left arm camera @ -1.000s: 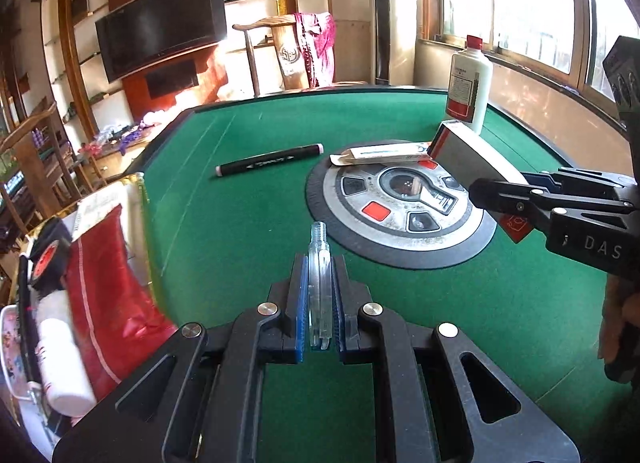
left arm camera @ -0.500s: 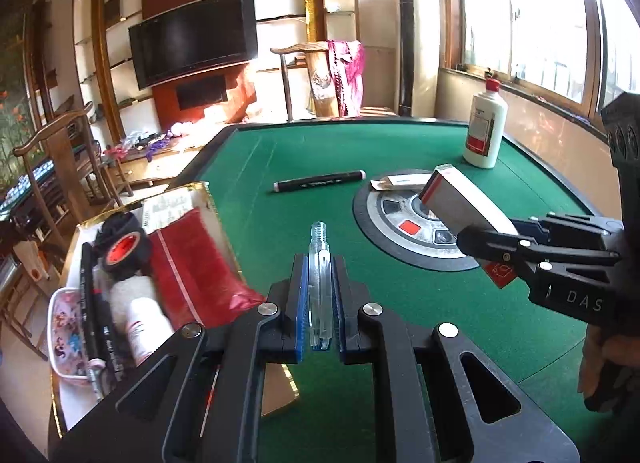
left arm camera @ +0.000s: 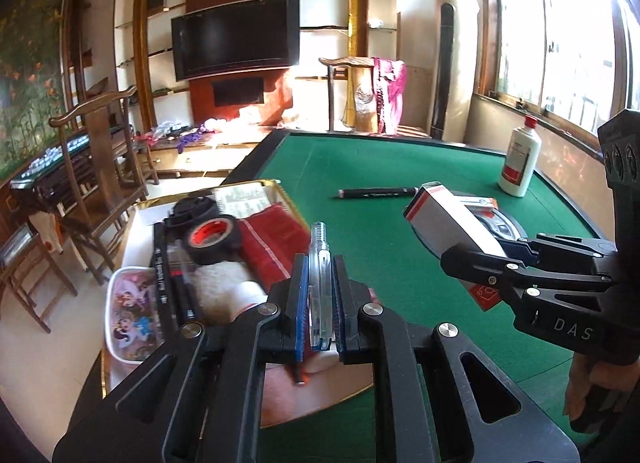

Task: Organize objects
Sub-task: 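Carry the pen with left tool while right tool carries grey box to tray, then lower the pen and grey box into the tray and open both tools, then move left tool to black marker while right tool reaches white ointment box, then grasp the black marker with left tool while right tool grasps ointment box, then carry the marker with left tool while right tool carries ointment box to tray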

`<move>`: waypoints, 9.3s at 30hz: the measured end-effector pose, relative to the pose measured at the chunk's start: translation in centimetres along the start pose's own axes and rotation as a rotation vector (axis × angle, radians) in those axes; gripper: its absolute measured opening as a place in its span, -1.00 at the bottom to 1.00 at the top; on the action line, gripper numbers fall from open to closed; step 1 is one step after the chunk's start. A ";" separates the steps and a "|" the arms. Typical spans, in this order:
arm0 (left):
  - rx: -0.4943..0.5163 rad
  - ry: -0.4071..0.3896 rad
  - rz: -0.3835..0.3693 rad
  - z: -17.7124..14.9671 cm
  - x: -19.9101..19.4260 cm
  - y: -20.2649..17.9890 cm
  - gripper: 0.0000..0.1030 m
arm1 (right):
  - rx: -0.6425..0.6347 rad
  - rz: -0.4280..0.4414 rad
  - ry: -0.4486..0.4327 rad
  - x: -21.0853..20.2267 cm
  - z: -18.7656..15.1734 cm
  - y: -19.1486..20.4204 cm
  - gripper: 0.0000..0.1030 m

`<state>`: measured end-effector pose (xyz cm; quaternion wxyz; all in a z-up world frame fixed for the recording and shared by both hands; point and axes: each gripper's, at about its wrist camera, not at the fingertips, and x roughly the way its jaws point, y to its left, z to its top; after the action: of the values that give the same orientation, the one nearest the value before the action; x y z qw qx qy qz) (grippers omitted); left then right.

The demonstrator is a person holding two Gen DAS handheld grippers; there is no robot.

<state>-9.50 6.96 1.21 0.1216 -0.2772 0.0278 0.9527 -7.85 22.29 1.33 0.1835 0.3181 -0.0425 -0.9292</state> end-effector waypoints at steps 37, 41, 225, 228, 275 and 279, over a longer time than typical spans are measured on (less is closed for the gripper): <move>-0.197 0.086 0.063 -3.1 3.4 11.9 -0.80 | -0.185 0.052 0.205 16.0 6.9 10.5 -0.50; -0.209 0.083 0.061 -3.1 3.7 12.3 -0.80 | -0.196 0.054 0.207 16.7 7.2 11.2 -0.50; 0.146 0.143 -0.105 -1.9 8.1 -11.8 -0.73 | 0.199 -0.170 -0.029 -4.2 -2.3 -12.0 -0.44; 0.140 0.125 -0.093 -2.1 7.0 -11.2 -0.73 | 0.189 -0.162 -0.033 -4.6 -2.9 -11.1 -0.44; -0.274 -0.007 0.097 -3.6 -2.4 11.7 -0.73 | -0.146 0.127 0.042 7.0 3.7 12.1 -0.44; -0.283 0.010 0.092 -3.9 -1.8 11.7 -0.73 | -0.158 0.131 0.067 8.1 3.4 12.7 -0.43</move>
<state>-8.93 -5.20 -1.29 0.0375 -0.2948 -0.0936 0.9502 -11.87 7.42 1.83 0.2698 0.3302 0.0164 -0.9044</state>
